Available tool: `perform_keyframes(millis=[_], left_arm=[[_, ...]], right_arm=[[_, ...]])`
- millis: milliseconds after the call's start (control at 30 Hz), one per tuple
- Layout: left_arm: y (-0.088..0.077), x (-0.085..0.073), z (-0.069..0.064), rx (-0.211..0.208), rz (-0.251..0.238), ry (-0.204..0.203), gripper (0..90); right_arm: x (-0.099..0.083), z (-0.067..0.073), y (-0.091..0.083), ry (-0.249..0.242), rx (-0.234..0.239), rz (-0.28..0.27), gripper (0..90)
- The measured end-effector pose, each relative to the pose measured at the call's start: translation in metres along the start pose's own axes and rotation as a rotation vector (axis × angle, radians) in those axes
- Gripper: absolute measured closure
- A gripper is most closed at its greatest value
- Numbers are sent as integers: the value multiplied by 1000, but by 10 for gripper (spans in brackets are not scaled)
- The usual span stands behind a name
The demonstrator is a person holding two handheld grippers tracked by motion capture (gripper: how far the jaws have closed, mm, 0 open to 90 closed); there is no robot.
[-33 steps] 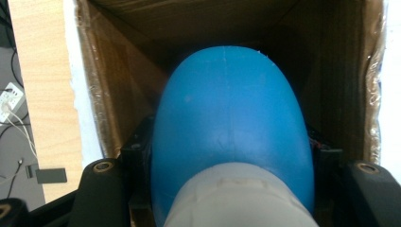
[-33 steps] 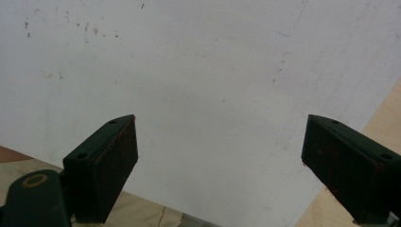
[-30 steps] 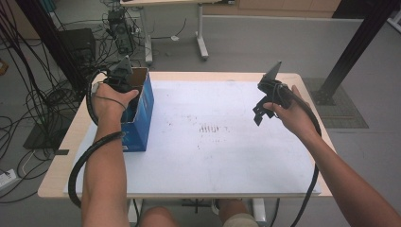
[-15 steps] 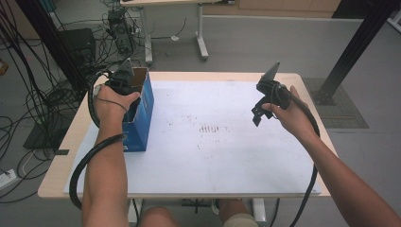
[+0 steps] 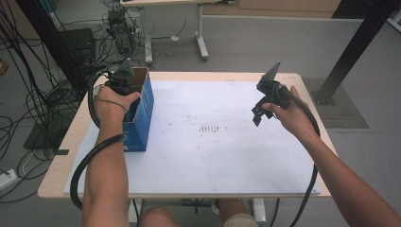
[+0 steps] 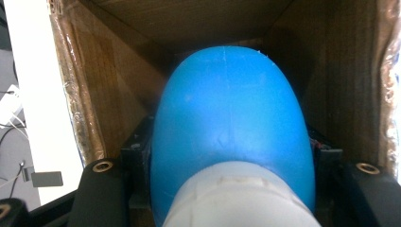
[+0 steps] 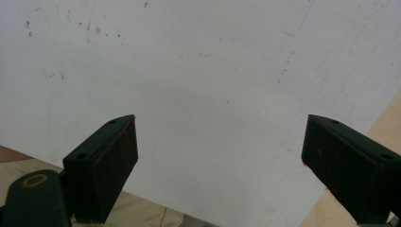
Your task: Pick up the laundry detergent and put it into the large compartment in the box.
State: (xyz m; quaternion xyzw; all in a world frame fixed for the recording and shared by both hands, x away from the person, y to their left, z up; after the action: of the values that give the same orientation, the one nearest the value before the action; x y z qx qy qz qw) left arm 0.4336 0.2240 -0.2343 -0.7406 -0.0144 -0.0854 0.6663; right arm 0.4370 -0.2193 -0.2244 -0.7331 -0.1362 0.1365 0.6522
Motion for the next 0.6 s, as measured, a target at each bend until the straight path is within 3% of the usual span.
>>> perform_keyframes(millis=[600], left_arm=[[0,-1,2,-2,-6,-4,377]], right_arm=[[-1,-1,-1,0,0,-4,113]])
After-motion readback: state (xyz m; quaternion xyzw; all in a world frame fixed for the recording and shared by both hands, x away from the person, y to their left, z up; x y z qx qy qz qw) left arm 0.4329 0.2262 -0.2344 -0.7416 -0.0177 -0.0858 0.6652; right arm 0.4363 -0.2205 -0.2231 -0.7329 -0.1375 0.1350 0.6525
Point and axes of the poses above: each handheld gripper's, and its own axes: y roughly forward along the jaws, x roughly out of its top, z roughly to its left, the point moved 7 cm from there along y, roughly forward along the jaws, and after that the axes turned 10 degrees about -x, right-handed, at the moved point
